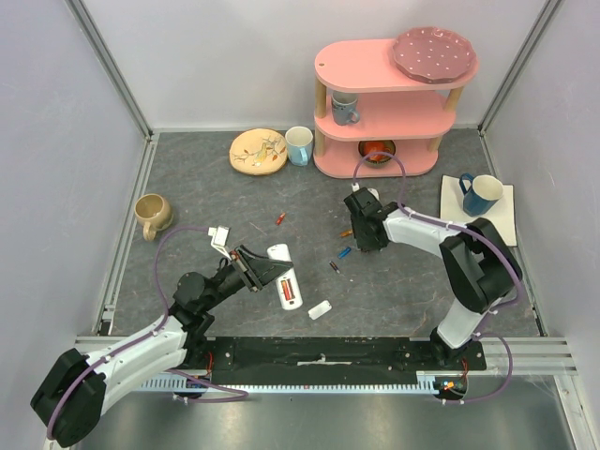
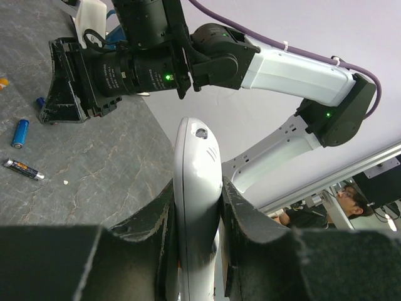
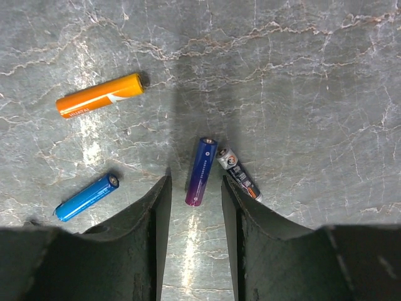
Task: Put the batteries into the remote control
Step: Pick up the battery from the center of the board.
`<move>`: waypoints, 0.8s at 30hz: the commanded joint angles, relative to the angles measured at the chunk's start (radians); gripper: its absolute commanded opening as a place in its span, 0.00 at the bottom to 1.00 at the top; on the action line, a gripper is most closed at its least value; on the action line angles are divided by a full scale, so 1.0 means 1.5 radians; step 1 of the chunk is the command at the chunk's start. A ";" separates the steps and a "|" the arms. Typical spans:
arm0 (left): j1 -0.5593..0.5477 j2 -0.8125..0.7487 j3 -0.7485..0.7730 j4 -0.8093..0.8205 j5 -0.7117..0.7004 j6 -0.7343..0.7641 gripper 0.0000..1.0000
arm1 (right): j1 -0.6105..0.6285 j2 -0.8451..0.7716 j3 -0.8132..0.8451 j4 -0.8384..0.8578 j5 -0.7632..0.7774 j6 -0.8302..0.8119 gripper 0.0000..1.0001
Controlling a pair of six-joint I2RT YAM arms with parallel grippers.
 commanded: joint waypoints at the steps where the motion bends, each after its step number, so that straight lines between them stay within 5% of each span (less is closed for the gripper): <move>1: 0.003 -0.007 -0.019 0.025 0.006 -0.006 0.02 | -0.003 0.015 0.033 -0.008 0.014 -0.019 0.44; 24: 0.003 -0.002 -0.023 0.027 0.007 -0.006 0.02 | -0.026 0.043 0.030 0.031 -0.046 -0.019 0.34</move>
